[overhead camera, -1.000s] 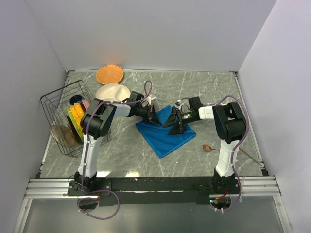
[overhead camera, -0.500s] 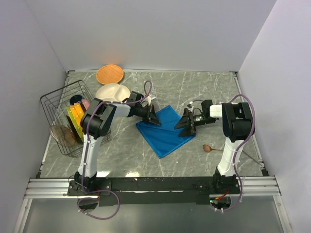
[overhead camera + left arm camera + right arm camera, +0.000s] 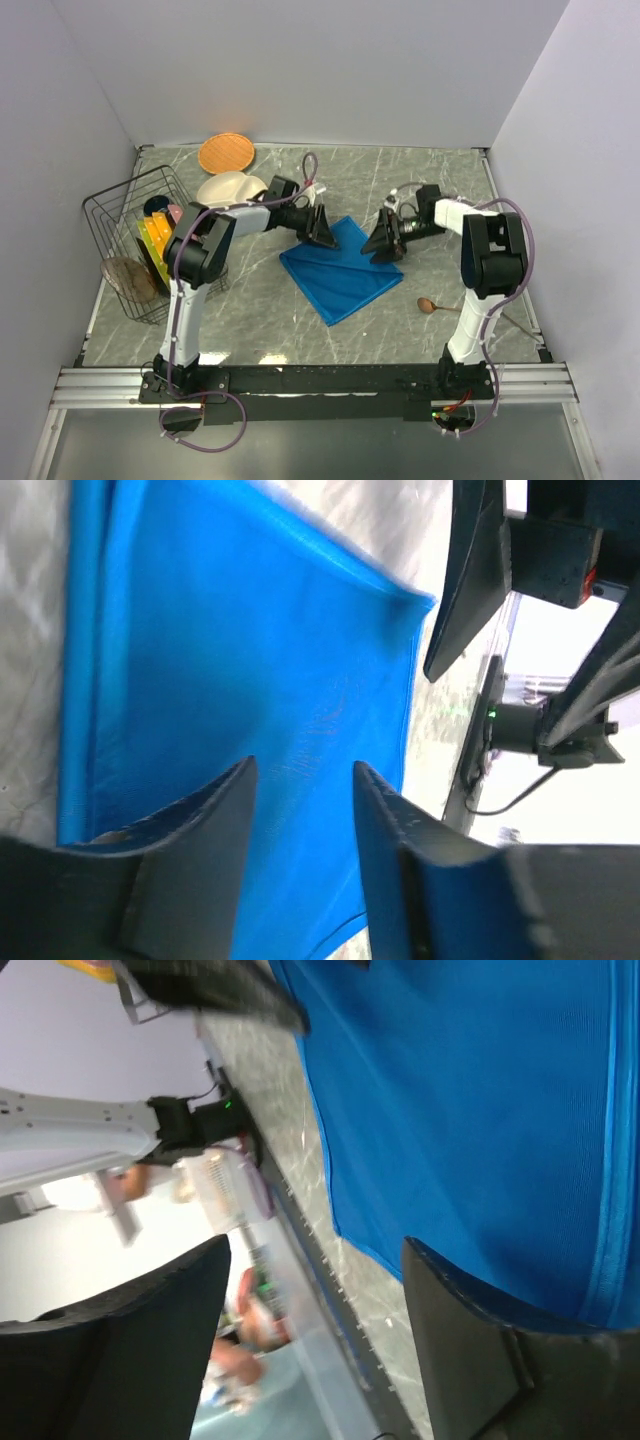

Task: Fold the napkin into a case and place the utensils inside
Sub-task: Smooth out the top corner of the square-folded napkin at the center of the board.

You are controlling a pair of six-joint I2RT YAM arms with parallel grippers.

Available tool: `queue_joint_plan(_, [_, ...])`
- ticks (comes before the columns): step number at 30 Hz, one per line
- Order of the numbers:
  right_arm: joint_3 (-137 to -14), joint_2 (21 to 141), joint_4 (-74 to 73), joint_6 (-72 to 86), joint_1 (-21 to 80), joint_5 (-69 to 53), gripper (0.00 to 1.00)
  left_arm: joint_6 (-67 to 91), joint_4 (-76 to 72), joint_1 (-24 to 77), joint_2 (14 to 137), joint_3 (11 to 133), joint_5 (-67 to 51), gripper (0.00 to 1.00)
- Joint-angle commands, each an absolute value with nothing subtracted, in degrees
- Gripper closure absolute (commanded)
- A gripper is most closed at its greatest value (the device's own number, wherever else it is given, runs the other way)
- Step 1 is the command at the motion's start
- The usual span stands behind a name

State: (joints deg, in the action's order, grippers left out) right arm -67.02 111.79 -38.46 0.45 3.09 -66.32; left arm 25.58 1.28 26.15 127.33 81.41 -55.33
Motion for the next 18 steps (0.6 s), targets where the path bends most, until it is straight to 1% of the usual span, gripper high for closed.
queue_joint_plan(1, [-73.5, 105.6, -42.9, -0.4, 2.8, -61.7, 0.28, 14.2, 9.0, 26.4, 117.0, 86.8, -51.0, 0.48])
queue_joint_plan(3, [-74.1, 104.7, -42.4, -0.1, 2.8, -57.2, 0.32, 8.4, 14.1, 26.2, 115.1, 87.1, -48.6, 0.47])
queue_joint_plan(4, [-74.4, 104.4, -41.8, 1.5, 2.8, -54.8, 0.37, 6.5, 15.5, 26.0, 113.0, 86.8, -46.8, 0.47])
queue_joint_plan(7, [-75.8, 104.6, -41.1, 2.6, 2.9, -45.6, 0.42, -0.2, 21.0, 25.4, 110.2, 85.1, -41.6, 0.46])
queue_joint_plan(10, [-77.2, 105.8, -41.3, 3.3, 3.1, -39.7, 0.43, -8.4, 29.7, 25.0, 111.0, 86.2, -39.4, 0.47])
queue_joint_plan(12, [-77.7, 106.9, -41.5, 3.7, 3.7, -37.4, 0.43, -13.2, 32.4, 25.0, 111.4, 86.0, -38.4, 0.47])
queue_joint_plan(15, [-77.3, 107.1, -40.3, 4.0, 4.5, -34.7, 0.44, -13.0, 31.2, 25.0, 110.2, 82.9, -36.0, 0.47])
queue_joint_plan(18, [-76.4, 108.0, -39.8, 3.4, 5.0, -32.6, 0.45, -10.7, 30.3, 24.7, 110.5, 82.4, -34.1, 0.46])
